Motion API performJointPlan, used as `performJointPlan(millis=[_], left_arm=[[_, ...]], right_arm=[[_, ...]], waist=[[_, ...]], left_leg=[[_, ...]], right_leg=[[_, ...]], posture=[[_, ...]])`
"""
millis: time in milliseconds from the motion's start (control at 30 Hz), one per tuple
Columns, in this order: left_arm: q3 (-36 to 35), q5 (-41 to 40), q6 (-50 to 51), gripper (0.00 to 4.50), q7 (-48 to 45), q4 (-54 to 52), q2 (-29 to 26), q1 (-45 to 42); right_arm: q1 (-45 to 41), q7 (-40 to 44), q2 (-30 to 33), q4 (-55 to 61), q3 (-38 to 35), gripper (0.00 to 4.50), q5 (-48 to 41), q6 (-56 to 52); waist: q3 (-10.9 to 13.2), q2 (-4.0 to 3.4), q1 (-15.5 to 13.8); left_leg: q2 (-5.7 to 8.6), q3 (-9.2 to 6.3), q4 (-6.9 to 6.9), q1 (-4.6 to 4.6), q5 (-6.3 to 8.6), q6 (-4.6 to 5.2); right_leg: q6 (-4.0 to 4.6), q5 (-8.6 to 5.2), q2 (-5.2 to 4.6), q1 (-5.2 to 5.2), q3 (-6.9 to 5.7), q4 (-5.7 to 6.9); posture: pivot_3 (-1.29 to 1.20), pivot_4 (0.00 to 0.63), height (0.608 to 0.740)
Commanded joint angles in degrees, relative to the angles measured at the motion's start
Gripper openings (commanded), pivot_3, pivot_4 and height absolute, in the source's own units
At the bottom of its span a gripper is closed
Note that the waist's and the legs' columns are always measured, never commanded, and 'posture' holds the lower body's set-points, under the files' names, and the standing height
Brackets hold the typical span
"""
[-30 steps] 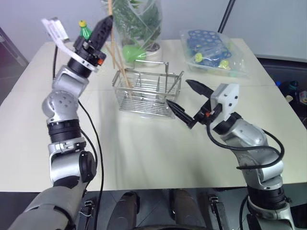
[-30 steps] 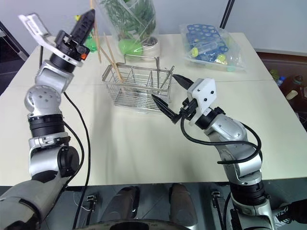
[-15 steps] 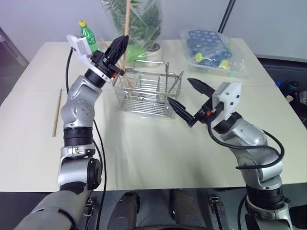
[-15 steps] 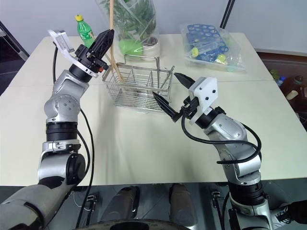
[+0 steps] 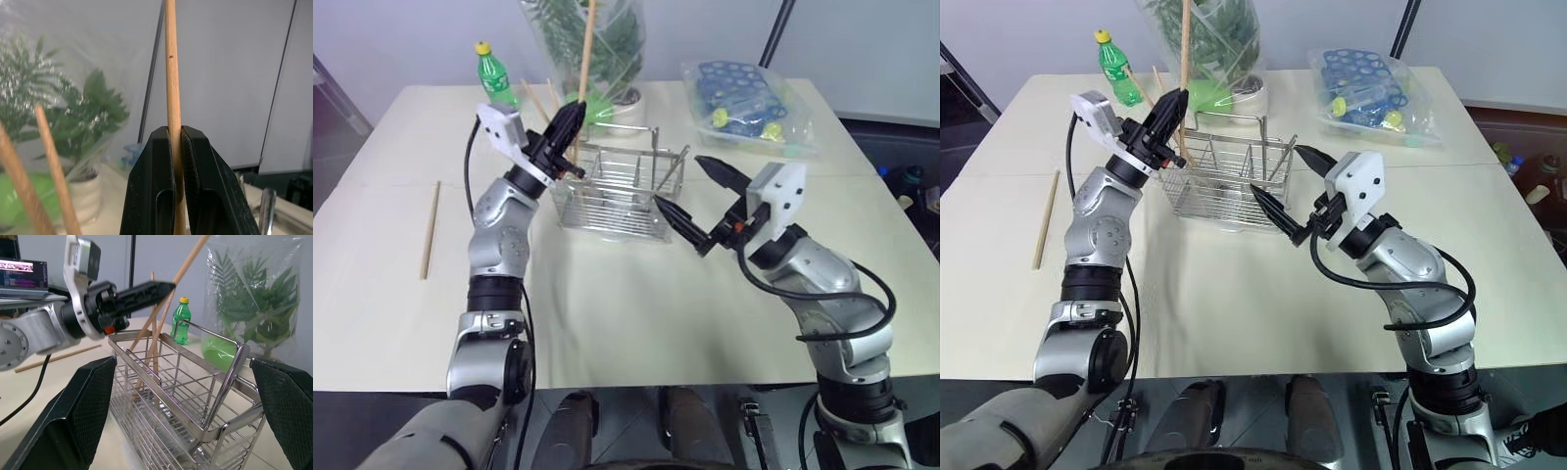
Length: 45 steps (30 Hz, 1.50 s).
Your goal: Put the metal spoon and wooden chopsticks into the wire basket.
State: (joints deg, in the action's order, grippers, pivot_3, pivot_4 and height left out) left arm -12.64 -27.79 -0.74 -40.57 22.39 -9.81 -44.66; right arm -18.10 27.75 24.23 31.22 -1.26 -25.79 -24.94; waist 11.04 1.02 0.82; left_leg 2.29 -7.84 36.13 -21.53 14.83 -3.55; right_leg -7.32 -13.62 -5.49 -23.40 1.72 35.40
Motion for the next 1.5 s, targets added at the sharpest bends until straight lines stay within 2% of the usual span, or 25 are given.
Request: performJointPlan(millis=[33, 200, 300, 467, 500, 533, 667, 800, 900, 1000, 1133, 1267, 1500], left_arm=[[0.2, 0.6, -2.3, 0.02, 0.0, -0.6, 0.1, -0.2], [0.4, 1.2, -3.3, 0.02, 0.1, 0.0, 0.2, 0.1], [0.4, 1.2, -3.6, 1.15, 0.0, 0.0, 0.1, 0.3], [0.4, 1.1, -3.6, 3.51, 0.2, -0.1, -0.1, 0.8], [0.4, 1.1, -3.5, 4.10, 0.2, -0.1, -0.1, 0.9], [0.3, 1.1, -3.4, 4.48, 0.2, -0.3, -0.2, 1.0], [-0.1, -0.5, -1.6, 4.48, 0.5, -2.4, -0.5, 1.0], [-1.1, -6.6, 6.6, 4.48, 2.5, -11.7, -1.3, -0.1], [-2.2, -10.6, 16.2, 4.48, 7.1, -19.1, -5.0, -1.7], [-3.4, -12.9, 26.7, 4.48, 12.7, -21.9, -10.0, -2.3], [-4.4, -10.4, 31.2, 4.48, 17.6, -25.0, -15.6, -0.9], [-4.7, -4.6, 36.7, 4.48, 24.4, -27.4, -22.0, 3.9], [-9.5, 5.2, 43.3, 4.48, 39.9, -23.4, -24.9, 11.2]], right_arm=[[-1.0, -0.2, 0.6, 2.3, -1.6, 4.50, -0.7, 0.3], [-1.2, -0.4, 0.5, 2.3, -1.5, 4.50, -0.7, 0.2], [-1.4, -0.5, 0.5, 2.2, -1.5, 4.50, -0.7, 0.3], [-1.6, -0.2, 0.8, 1.9, -1.7, 4.50, -0.8, 0.4], [-1.7, -0.1, 0.9, 1.8, -1.7, 4.50, -0.9, 0.4], [-1.7, 0.0, 0.9, 1.7, -1.7, 4.50, -0.9, 0.4], [-1.9, 0.2, 1.2, 1.3, -1.7, 4.50, -0.9, 0.5], [-2.1, 0.9, 1.6, 1.0, -1.8, 4.50, -1.2, 0.5], [-2.5, 2.6, 2.7, 0.9, -2.1, 4.50, -2.1, 0.1], [-2.9, 4.5, 4.1, 1.0, -2.4, 4.50, -3.4, -0.5], [-3.0, 8.2, 6.8, 1.5, -2.6, 4.50, -5.6, -1.6], [-2.9, 11.9, 9.2, 1.6, -2.6, 4.50, -7.9, -2.4], [-3.5, 17.3, 12.0, 1.5, -1.6, 4.50, -10.8, -4.0]], waist=[[0.0, 0.00, 0.0], [0.0, 0.00, 0.0], [0.0, 0.00, 0.0], [0.0, 0.00, 0.0], [0.0, 0.00, 0.0], [0.0, 0.00, 0.1], [0.0, -0.01, 0.1], [0.0, 0.00, 0.1], [0.0, 0.00, 0.2], [0.0, -0.02, 0.3], [0.0, -0.03, 0.3], [0.0, -0.04, 0.3], [0.0, -0.02, 0.1]], left_leg=[[0.00, 0.00, 0.00, 0.00, 0.00, 0.00], [0.00, 0.00, -0.01, 0.00, 0.00, 0.00], [0.00, 0.00, 0.00, 0.01, 0.00, 0.00], [0.00, 0.00, 0.00, 0.01, 0.00, 0.00], [0.00, 0.00, -0.01, 0.01, 0.00, 0.00], [0.00, 0.00, 0.00, 0.01, 0.00, 0.00], [0.00, 0.00, 0.00, 0.02, 0.00, 0.00], [0.00, -0.02, 0.00, 0.00, 0.00, 0.00], [0.00, -0.03, 0.00, -0.01, 0.00, 0.00], [-0.01, -0.03, -0.01, 0.03, 0.00, 0.00], [-0.01, -0.04, -0.03, 0.08, 0.00, 0.01], [-0.01, -0.03, -0.03, 0.06, 0.00, 0.01], [-0.02, -0.04, -0.03, 0.05, 0.00, 0.01]], right_leg=[[0.00, 0.00, 0.00, 0.00, 0.00, 0.00], [0.00, 0.00, 0.00, 0.00, 0.00, 0.00], [0.00, 0.00, 0.00, 0.00, 0.00, 0.00], [0.00, 0.00, 0.00, 0.00, 0.00, 0.00], [0.00, 0.00, 0.00, 0.00, 0.00, 0.00], [0.00, 0.00, 0.00, 0.01, 0.00, 0.00], [0.00, 0.00, 0.00, 0.01, 0.00, 0.01], [0.00, 0.00, 0.00, 0.00, 0.00, 0.02], [0.00, 0.00, 0.00, -0.01, 0.00, 0.01], [0.00, 0.00, 0.02, -0.01, 0.00, 0.06], [0.00, -0.01, 0.03, 0.02, 0.00, 0.07], [0.00, -0.01, 0.02, 0.01, 0.00, 0.06], [0.01, -0.01, 0.03, 0.00, 0.00, 0.04]], posture=[[0.00, 0.150, 0.740], [0.00, 0.150, 0.740], [0.00, 0.150, 0.740], [0.00, 0.150, 0.740], [0.00, 0.150, 0.740], [0.00, 0.150, 0.740], [0.00, 0.150, 0.740], [0.00, 0.150, 0.740], [0.00, 0.150, 0.740], [0.00, 0.150, 0.740], [0.00, 0.150, 0.740], [0.00, 0.150, 0.740], [0.00, 0.150, 0.740]])
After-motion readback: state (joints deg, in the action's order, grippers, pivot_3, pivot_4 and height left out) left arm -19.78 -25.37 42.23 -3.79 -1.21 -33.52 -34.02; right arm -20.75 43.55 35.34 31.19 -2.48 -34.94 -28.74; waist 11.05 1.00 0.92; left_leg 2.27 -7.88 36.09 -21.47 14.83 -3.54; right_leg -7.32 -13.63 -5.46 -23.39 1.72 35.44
